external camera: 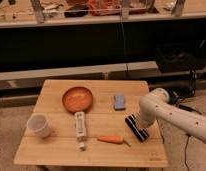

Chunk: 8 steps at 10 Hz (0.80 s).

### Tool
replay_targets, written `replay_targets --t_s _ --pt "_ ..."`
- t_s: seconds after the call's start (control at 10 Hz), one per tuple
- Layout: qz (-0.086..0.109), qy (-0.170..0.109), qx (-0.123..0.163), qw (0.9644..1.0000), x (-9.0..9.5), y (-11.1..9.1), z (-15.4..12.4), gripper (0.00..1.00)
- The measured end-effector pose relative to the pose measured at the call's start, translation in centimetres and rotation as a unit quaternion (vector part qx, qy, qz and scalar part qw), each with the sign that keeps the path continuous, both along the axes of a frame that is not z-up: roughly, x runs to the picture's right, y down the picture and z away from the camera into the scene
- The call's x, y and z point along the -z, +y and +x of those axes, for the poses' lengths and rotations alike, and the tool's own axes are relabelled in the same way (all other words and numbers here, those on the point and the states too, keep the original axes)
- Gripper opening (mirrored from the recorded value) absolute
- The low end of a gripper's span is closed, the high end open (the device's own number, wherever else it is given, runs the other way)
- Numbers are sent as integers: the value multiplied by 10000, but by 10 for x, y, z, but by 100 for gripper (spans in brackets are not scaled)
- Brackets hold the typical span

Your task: Push the eraser across the table

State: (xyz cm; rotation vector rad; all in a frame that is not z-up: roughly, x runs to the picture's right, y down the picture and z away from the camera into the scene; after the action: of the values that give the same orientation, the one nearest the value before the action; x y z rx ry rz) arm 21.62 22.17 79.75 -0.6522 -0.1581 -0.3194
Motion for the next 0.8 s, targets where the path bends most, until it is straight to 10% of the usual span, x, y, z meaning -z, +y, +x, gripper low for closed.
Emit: replay_targets --t_s 0.8 --pt "52 -56 -16 10000 0 7 0 1"
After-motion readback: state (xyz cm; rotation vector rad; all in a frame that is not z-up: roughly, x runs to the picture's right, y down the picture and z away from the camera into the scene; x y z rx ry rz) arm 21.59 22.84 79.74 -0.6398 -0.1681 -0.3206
